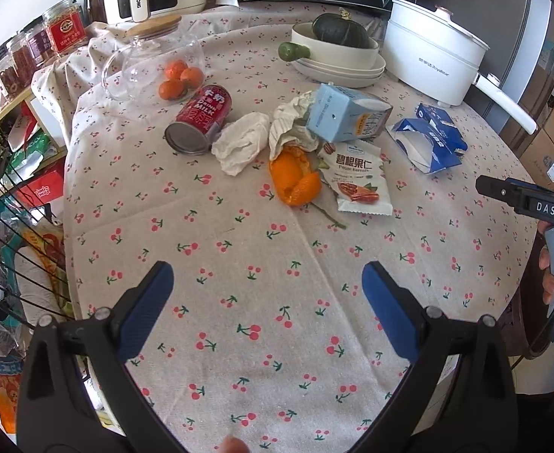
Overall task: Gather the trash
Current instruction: 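Move the right tool to the table and grasp the blue biscuit box, then grasp the orange peel with the left tool while the right tool carries the box toward the bin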
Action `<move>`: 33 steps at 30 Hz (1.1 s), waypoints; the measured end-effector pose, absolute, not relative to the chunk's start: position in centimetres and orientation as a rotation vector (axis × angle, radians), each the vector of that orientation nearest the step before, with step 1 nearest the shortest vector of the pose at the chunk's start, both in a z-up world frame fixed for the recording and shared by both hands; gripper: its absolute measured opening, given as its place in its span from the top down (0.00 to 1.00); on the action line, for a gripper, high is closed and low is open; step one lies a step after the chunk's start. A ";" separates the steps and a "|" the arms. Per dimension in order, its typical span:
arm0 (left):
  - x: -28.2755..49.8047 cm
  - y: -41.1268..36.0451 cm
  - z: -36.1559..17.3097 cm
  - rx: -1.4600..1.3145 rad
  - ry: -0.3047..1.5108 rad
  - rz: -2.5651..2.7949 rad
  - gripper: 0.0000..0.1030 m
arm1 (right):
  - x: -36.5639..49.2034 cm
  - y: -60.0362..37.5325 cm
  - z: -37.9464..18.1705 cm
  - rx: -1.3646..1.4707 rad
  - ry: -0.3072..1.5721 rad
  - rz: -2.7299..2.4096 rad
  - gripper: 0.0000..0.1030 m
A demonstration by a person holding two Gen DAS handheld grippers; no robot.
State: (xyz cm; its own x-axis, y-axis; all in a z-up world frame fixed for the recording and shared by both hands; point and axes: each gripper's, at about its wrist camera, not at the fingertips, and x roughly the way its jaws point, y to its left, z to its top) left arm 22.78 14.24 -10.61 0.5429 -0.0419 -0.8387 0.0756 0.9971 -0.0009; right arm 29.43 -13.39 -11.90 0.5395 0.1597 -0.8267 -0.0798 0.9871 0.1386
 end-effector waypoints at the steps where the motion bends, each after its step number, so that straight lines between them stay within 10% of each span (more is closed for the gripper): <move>1: 22.9 14.5 -10.7 0.031 0.999 -0.065 0.03 | 30.0 -12.8 -12.3 0.092 0.996 0.152 0.03; 13: 23.4 16.3 -11.5 0.002 1.021 -0.031 0.03 | 35.6 -8.7 -15.5 0.043 0.992 0.128 0.05; 20: 23.6 15.9 -11.7 0.008 1.026 -0.038 0.03 | 35.4 -9.5 -15.2 0.024 0.967 0.136 0.43; 33: 25.1 14.6 -12.0 0.024 1.041 -0.093 0.03 | 30.1 -13.0 -12.9 -0.033 1.020 0.194 0.49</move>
